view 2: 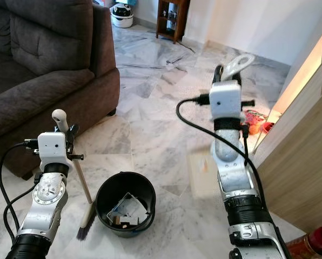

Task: Sweep floor

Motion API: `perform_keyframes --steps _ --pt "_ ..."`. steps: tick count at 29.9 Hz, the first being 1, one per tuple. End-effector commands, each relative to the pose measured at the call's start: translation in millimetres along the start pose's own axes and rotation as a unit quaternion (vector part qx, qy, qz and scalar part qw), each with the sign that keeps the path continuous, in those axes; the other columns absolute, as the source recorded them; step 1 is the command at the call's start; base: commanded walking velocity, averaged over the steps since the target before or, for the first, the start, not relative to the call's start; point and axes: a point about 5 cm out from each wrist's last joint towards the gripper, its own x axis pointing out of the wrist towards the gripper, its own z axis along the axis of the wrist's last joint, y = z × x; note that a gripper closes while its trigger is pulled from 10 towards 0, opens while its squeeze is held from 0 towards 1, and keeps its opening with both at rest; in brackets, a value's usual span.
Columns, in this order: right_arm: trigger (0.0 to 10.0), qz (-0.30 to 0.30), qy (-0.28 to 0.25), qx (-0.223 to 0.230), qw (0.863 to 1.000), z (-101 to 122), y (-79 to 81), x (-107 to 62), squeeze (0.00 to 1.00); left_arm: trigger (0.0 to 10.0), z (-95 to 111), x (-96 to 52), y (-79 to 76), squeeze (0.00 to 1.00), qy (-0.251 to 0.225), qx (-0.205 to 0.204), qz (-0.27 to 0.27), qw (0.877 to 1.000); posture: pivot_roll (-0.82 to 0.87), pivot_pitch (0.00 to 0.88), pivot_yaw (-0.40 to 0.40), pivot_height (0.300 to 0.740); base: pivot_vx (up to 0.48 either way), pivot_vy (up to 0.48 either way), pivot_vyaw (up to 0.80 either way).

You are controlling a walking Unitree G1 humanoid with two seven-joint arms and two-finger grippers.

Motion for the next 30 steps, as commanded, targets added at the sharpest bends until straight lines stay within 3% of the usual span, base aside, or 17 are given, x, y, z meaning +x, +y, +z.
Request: perform_keyframes --steps 1,8,15,30 --pt "10.0 -0.006 -0.016 -0.019 1.0 0.8 -5.5 1.6 0.0 10.0 7.6 1.3 -6.4 0.0 -0.018 -0.01 -0.015 1.0 0.04 0.035 -0.072 0.74 0.0 0.0 0.0" --pt "10.0 0.007 0.042 -0.03 0.999 -30.3 1.4 -12.2 0.0 10.0 6.5 -2.5 -12.9 0.0 -0.013 -0.015 -0.047 0.999 0.03 0.037 -0.071 0.74 0.0 0.0 0.0" --pt "10.0 -0.005 0.137 0.064 0.988 -61.7 10.9 -31.2 0.0 10.0 6.8 -7.5 -10.7 0.0 -0.016 -0.017 -0.056 0.998 0.04 0.036 -0.074 0.74 0.0 0.0 0.0" --pt "10.0 0.004 0.161 0.127 0.979 -76.2 17.6 -42.3 0.0 10.0 4.3 -13.9 -4.2 0.0 -0.005 -0.025 -0.052 0.998 0.05 0.025 -0.078 0.74 0.0 0.0 0.0"
